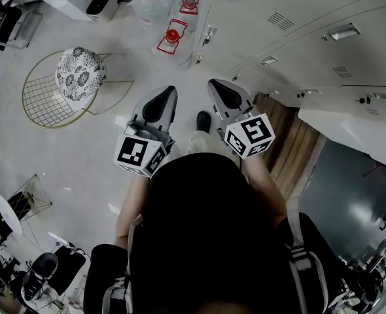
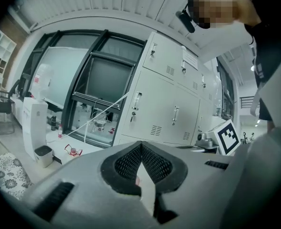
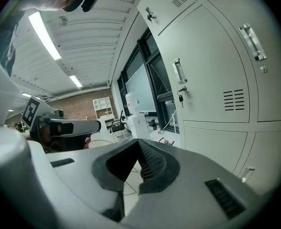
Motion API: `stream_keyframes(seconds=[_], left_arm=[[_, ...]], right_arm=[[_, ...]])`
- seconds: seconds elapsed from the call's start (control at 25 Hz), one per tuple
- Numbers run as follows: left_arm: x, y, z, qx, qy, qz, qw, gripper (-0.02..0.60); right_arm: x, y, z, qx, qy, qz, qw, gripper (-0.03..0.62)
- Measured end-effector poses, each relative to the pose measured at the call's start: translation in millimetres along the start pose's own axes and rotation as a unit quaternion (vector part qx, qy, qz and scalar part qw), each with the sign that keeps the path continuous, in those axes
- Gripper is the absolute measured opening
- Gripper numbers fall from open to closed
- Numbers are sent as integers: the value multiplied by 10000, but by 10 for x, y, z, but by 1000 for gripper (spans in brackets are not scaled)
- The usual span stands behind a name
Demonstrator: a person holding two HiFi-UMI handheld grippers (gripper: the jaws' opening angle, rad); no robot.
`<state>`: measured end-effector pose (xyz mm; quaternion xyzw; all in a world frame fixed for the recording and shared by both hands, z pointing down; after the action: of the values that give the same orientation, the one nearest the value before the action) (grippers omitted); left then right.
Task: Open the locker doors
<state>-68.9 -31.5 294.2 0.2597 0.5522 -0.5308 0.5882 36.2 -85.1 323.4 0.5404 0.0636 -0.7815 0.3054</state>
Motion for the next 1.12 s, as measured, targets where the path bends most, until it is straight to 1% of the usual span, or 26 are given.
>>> stream_keyframes(seconds=[0.16,0.36,0.48,0.6,0.8,0.92,1.04,1.12], left_arm=[[-68,-4,134,305,-113,-224,9992,15],[-158,2,280,444,-100,-383,9982,15],[-213,-17,341,613,-105,-447,9971,15],[-261,-46,392,738,-164,-536,9957,15],[-383,-142,448,907,-300,-658,9932,15],[-432,-194,516,960,-355,-785,9916,15],[-476,-272,583,999,-303,-856,9908,15],[-525,-320,624,1012,-351,-881,9903,15]], right_arm=[[-72,210,115,149,-177,-45,9997,5],[-163,440,288,264,-366,-112,9989,5],[-258,568,397,274,-487,-195,9982,5],[-351,707,519,212,-590,-252,9977,5],[-572,922,736,99,-789,-141,9967,5],[-685,1055,875,18,-888,-175,9959,5],[-781,1178,1018,-93,-942,-218,9953,5],[-840,1259,1123,-174,-957,-210,9950,5]])
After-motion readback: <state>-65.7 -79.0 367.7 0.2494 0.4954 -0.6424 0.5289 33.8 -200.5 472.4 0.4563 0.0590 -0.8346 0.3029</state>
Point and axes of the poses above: the fingertips, and each gripper's own axes: z forward along the fingers, y to its right, x out of its top, the point moved 2 cm from there along -z, backward along the fingers, and after that the axes turned 8 degrees about -y, right-handed, at the moved point
